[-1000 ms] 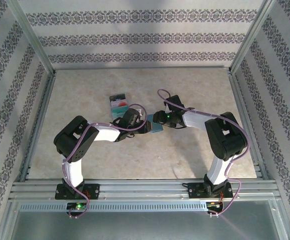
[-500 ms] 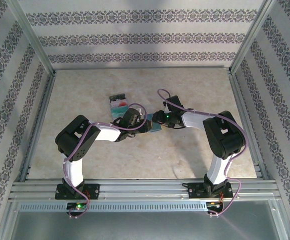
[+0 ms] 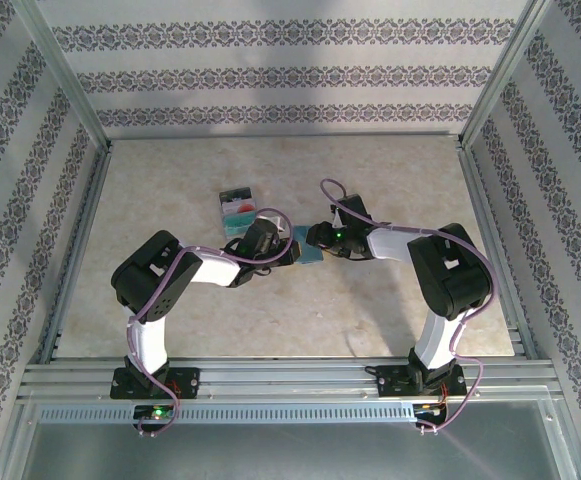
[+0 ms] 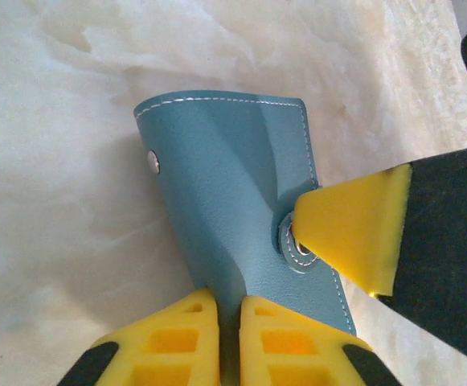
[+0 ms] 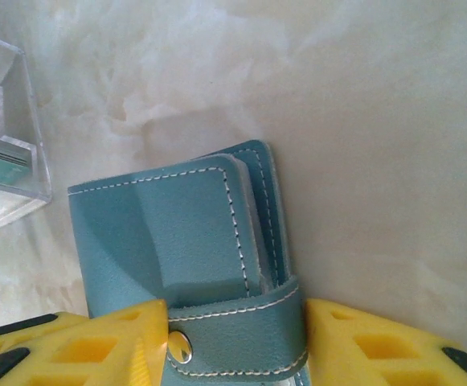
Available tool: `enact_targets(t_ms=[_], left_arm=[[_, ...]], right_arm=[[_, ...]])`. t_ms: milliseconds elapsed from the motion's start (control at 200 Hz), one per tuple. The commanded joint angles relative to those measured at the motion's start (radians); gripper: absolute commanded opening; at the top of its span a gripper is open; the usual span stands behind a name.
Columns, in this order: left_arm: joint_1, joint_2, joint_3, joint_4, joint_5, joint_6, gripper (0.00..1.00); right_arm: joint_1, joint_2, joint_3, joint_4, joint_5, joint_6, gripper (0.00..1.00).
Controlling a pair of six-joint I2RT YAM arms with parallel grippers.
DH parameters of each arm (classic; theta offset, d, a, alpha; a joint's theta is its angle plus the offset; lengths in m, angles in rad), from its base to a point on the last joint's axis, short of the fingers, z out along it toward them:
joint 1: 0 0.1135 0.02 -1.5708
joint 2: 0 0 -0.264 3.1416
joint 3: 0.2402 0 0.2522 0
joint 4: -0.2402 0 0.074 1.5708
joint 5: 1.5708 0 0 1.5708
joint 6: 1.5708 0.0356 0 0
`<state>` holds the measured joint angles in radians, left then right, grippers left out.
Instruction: Take the credit cards out of the card holder
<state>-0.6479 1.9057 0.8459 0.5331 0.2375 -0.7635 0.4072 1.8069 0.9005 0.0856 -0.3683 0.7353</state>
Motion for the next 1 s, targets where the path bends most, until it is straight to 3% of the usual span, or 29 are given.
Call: enact_targets(t_ms=[0, 125, 290, 385, 615, 819, 999], left_arm=[[-0.016, -0.004, -0.009, 0.067, 0.058, 0.002, 0.19], [-0.016, 0.001, -0.009, 0.056, 0.055, -0.012, 0.37], [-0.016, 0.013, -0.001, 0.054, 0.062, -0.019, 0.44], [-0.016, 0.021, 0.008, 0.055, 0.07, -0.022, 0.43], [-0.016, 0.017, 0.005, 0.067, 0.07, -0.022, 0.28], [-0.016, 0.008, -0.006, 0.079, 0.067, -0.024, 0.28], [-0.009, -0.016, -0.019, 0.068, 0.051, -0.022, 0.33]], right_arm=[[0.013, -0.017, -0.026, 0.087, -0.11, 0.037, 0.47], [0.013, -0.013, -0.038, 0.11, -0.119, 0.05, 0.47], [0.017, -0.009, -0.038, 0.121, -0.126, 0.058, 0.46], [0.021, -0.006, -0.034, 0.123, -0.129, 0.062, 0.45], [0.021, -0.02, -0.038, 0.123, -0.13, 0.065, 0.44], [0.014, -0.027, -0.053, 0.151, -0.155, 0.074, 0.35], [0.011, -0.045, -0.079, 0.188, -0.166, 0.085, 0.2]])
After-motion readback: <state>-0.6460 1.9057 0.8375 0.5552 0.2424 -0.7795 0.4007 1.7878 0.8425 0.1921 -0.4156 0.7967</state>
